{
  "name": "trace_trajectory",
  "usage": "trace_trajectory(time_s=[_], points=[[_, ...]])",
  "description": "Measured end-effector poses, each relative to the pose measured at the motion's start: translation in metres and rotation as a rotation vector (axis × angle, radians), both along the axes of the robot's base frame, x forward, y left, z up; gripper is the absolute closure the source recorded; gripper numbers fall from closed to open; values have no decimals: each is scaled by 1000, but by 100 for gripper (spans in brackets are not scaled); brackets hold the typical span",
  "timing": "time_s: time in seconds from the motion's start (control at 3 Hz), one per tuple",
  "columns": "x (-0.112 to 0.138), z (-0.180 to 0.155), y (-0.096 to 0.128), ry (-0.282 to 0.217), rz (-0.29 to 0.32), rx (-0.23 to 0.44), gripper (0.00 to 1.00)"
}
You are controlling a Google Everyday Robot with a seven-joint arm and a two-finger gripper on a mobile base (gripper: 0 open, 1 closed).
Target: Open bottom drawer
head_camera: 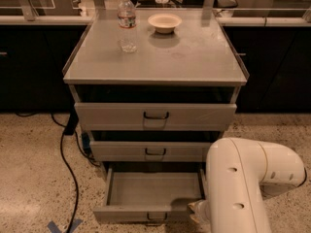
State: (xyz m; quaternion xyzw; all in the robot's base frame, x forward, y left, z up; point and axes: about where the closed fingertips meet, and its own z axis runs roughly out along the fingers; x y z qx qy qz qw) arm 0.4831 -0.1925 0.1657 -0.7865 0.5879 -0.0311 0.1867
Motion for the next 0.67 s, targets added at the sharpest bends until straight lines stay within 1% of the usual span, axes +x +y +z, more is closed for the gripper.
trace_trajectory(time_s=[0.67], points=[[1, 1, 1, 5, 1, 0, 100]])
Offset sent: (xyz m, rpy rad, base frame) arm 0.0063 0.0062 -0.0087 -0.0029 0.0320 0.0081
